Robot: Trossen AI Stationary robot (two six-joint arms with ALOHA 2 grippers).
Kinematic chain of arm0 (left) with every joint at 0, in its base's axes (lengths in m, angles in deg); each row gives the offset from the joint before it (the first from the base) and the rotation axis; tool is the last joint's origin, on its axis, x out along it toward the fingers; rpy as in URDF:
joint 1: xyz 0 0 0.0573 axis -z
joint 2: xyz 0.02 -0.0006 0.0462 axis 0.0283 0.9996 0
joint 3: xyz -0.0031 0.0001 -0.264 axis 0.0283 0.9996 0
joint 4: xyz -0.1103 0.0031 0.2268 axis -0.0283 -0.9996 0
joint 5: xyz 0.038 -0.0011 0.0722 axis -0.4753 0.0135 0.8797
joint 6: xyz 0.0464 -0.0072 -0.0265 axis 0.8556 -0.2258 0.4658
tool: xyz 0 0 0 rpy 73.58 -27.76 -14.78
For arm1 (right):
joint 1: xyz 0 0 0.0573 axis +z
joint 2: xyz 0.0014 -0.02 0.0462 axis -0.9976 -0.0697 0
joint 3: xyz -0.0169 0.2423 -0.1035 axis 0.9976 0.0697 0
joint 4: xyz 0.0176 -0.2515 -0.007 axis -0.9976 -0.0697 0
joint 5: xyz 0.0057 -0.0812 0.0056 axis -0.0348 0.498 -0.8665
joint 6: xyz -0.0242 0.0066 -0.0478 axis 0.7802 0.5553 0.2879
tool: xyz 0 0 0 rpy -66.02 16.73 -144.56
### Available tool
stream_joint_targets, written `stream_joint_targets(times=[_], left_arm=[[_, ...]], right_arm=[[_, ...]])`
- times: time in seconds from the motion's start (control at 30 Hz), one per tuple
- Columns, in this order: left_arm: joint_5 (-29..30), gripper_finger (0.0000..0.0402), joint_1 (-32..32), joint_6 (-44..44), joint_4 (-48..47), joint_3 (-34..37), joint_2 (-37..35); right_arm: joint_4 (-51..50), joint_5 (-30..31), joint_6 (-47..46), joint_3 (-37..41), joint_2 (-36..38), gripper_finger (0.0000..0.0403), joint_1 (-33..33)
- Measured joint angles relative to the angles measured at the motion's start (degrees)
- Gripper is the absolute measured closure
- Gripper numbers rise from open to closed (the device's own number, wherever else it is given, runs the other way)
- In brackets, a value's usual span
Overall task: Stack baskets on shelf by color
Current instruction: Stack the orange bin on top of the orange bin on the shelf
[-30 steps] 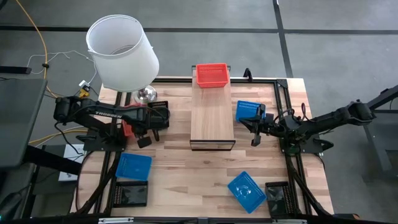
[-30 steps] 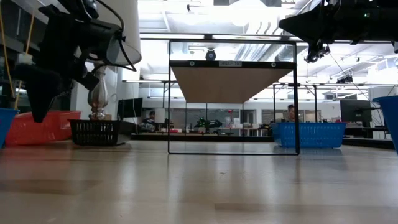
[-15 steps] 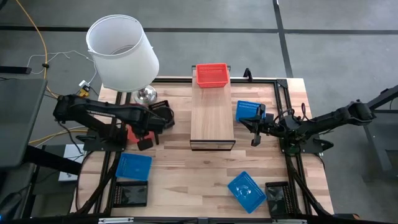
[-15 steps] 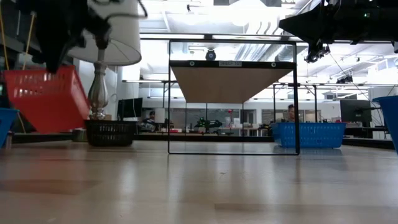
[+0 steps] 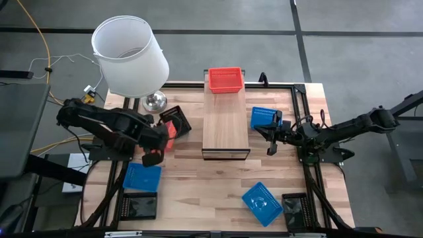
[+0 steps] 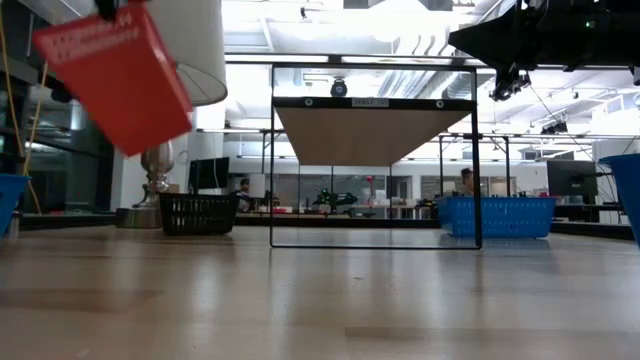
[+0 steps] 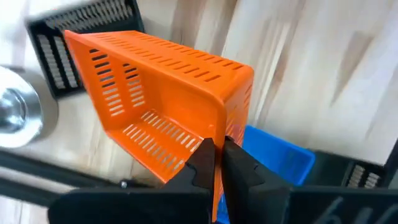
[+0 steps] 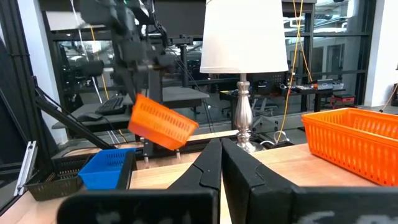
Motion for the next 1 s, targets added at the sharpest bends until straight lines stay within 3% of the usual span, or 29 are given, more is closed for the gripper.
stream_joint_targets(times=[0.27,0.43,0.73,0.8,1.0], left_arm=[[10.1,0.0401,3.1,5.0,0.0,-7.9,1.6],[16.6,0.0401,3.1,16.4,-0.1,-12.0,6.9],[50.0,0.0401,0.0,56.2,1.6,-19.4,18.0],[52.7,0.0401,-2.8,66.2,4.1,-20.1,19.4],[53.3,0.0401,-14.5,94.4,14.9,-20.3,22.8]], right_arm=[[0.0,0.0,0.0,0.0,0.0,0.0403,0.0],[0.0,0.0,0.0,0.0,0.0,0.0403,0.0],[-0.6,0.0,0.0,0.0,0.0,0.0403,0.0],[-0.8,0.0,0.0,0.0,0.0,0.0403,0.0],[-1.1,0.0,0.3,0.0,0.0,0.0403,0.0]])
